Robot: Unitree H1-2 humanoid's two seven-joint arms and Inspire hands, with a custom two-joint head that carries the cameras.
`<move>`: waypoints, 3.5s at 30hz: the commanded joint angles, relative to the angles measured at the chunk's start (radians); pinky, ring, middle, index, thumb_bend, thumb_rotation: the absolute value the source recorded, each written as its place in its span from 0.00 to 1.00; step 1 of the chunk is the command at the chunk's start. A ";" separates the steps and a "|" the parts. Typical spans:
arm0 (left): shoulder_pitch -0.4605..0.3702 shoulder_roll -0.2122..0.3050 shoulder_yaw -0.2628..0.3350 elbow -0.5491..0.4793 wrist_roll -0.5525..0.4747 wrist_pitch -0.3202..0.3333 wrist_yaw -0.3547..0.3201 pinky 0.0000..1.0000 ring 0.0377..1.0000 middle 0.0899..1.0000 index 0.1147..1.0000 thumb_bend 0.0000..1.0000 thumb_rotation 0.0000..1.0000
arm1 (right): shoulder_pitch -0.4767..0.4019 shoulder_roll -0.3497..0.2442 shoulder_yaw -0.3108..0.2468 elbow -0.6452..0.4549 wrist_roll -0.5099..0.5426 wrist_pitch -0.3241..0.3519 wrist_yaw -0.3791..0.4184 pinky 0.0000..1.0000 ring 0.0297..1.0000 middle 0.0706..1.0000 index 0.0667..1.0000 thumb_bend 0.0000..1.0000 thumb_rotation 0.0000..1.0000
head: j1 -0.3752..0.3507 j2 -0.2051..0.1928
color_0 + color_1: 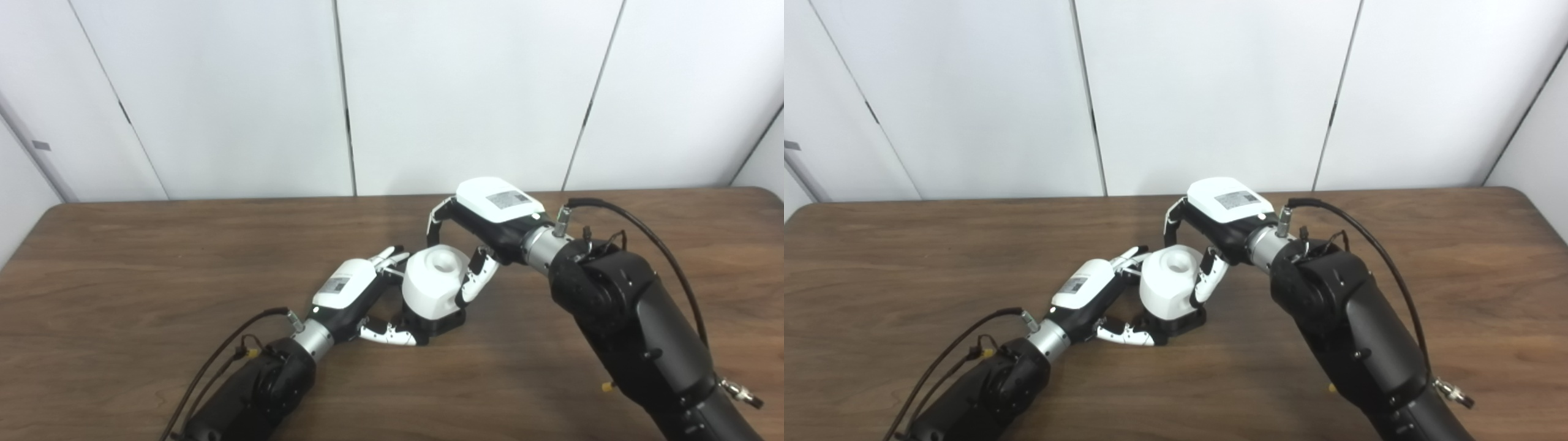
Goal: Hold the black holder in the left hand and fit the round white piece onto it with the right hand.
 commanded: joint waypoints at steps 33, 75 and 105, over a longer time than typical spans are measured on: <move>0.031 -0.030 -0.059 0.022 0.060 0.026 -0.100 0.91 0.97 0.90 0.42 0.52 0.08 | -0.021 0.005 0.082 0.048 0.016 -0.023 -0.051 0.78 0.80 0.72 0.44 0.52 0.14 | 0.009 0.021; 0.031 -0.007 -0.054 0.027 0.048 0.016 -0.120 0.92 0.97 0.91 0.42 0.52 0.08 | -0.083 -0.046 0.046 -0.019 0.009 -0.032 0.026 0.76 0.79 0.71 0.44 0.52 0.13 | -0.032 0.037; 0.025 -0.020 -0.048 0.034 0.047 0.015 -0.114 0.92 0.97 0.89 0.42 0.52 0.08 | -0.063 -0.013 0.071 -0.010 -0.002 -0.037 0.043 0.78 0.80 0.71 0.44 0.52 0.14 | -0.022 0.051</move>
